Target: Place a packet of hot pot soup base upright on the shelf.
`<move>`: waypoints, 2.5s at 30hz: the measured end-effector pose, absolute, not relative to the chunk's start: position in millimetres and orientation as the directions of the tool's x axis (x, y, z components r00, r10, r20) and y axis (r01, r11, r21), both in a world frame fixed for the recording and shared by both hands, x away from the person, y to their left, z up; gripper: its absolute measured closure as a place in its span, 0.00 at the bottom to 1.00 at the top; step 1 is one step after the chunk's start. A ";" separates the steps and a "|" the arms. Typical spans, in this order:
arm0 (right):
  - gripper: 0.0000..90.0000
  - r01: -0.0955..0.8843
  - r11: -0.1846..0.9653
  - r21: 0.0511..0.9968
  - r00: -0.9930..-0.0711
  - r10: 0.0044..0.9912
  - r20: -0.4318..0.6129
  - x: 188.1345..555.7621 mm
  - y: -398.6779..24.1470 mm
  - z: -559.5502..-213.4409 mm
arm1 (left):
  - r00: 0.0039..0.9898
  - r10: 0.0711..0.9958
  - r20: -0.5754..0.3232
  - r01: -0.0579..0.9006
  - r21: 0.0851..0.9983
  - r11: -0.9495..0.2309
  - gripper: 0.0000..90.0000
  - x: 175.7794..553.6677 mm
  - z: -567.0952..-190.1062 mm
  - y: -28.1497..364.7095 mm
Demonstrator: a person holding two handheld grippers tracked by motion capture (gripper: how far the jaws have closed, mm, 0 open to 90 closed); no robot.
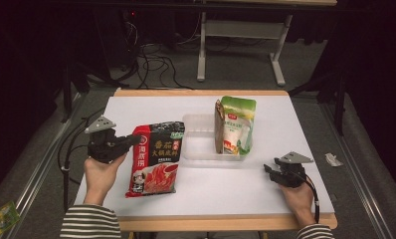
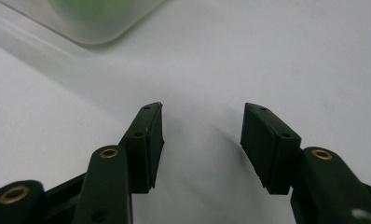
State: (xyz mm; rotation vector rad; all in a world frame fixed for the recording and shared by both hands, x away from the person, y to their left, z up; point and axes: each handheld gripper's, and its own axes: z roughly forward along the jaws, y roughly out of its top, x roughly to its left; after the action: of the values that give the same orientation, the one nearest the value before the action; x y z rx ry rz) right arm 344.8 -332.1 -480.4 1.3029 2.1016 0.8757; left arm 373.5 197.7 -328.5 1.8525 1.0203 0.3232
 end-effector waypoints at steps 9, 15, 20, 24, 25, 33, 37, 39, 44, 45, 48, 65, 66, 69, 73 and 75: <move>0.55 0.565 0.326 0.758 -0.412 0.907 -0.083 343.3 -333.1 -479.8 | 0.624 0.751 -0.216 0.489 0.857 -0.160 0.98 366.9 -314.9 194.3; 0.54 0.558 0.314 0.768 -0.411 0.909 -0.073 342.7 -334.4 -479.7 | 0.631 0.744 -0.218 0.479 0.864 -0.153 0.98 366.9 -302.7 186.2; 0.54 0.550 0.310 0.775 -0.414 0.908 -0.069 341.3 -335.2 -479.1 | 0.634 0.744 -0.210 0.472 0.867 -0.158 0.98 370.6 -296.3 175.8; 0.54 0.552 0.300 0.778 -0.413 0.909 -0.058 340.8 -336.0 -478.7 | 0.638 0.741 -0.210 0.468 0.870 -0.156 0.98 374.9 -292.8 168.5; 0.54 0.548 0.299 0.781 -0.414 0.908 -0.057 340.8 -336.3 -478.8 | 0.637 0.741 -0.213 0.468 0.870 -0.153 0.98 375.7 -292.2 167.4; 0.54 0.545 0.291 0.786 -0.412 0.910 -0.052 340.5 -337.5 -478.6 | 0.625 0.749 -0.219 0.477 0.867 -0.145 0.98 385.7 -286.6 158.4; 0.54 0.544 0.296 0.785 -0.413 0.909 -0.057 340.6 -337.1 -478.7 | 0.620 0.753 -0.220 0.474 0.870 -0.136 0.98 388.3 -284.5 156.7; 0.54 0.543 0.298 0.785 -0.414 0.908 -0.059 340.7 -337.2 -478.8 | 0.618 0.754 -0.223 0.472 0.872 -0.130 0.98 390.2 -282.8 155.9; 0.54 0.544 0.297 0.785 -0.413 0.909 -0.058 340.7 -337.2 -478.7 | 0.615 0.758 -0.215 0.457 0.881 -0.121 0.98 394.0 -277.1 151.4; 0.54 0.544 0.296 0.785 -0.413 0.909 -0.057 340.5 -337.1 -478.7 | 0.615 0.759 -0.214 0.455 0.882 -0.120 0.98 394.8 -276.2 150.4; 0.54 0.545 0.289 0.787 -0.410 0.911 -0.050 340.1 -337.2 -478.6 | 0.612 0.763 -0.211 0.449 0.886 -0.115 0.98 397.2 -274.0 147.7; 0.54 0.533 0.258 0.806 -0.409 0.912 -0.022 338.7 -341.6 -477.6 | 0.588 0.785 -0.194 0.425 0.900 -0.097 0.98 412.4 -265.2 131.9; 0.54 0.532 0.258 0.807 -0.409 0.912 -0.022 338.7 -341.7 -477.6 | 0.587 0.786 -0.195 0.425 0.900 -0.094 0.98 414.0 -264.9 130.8; 0.53 0.528 0.255 0.810 -0.411 0.911 -0.019 339.0 -342.5 -477.6 | 0.581 0.790 -0.196 0.423 0.902 -0.087 0.98 417.9 -264.6 128.5; 0.53 0.529 0.256 0.809 -0.409 0.912 -0.021 338.8 -342.0 -477.8 | 0.570 0.798 -0.195 0.419 0.905 -0.078 0.98 423.1 -264.5 125.0; 0.53 0.531 0.252 0.809 -0.405 0.914 -0.018 338.4 -341.9 -477.6 | 0.564 0.804 -0.189 0.415 0.906 -0.078 0.97 425.1 -264.5 122.9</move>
State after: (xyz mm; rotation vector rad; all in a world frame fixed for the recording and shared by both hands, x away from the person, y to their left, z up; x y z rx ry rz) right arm 338.4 -341.9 -477.6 1.3103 2.0350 1.0222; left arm 425.1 122.9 -264.5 1.6991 1.0252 0.4416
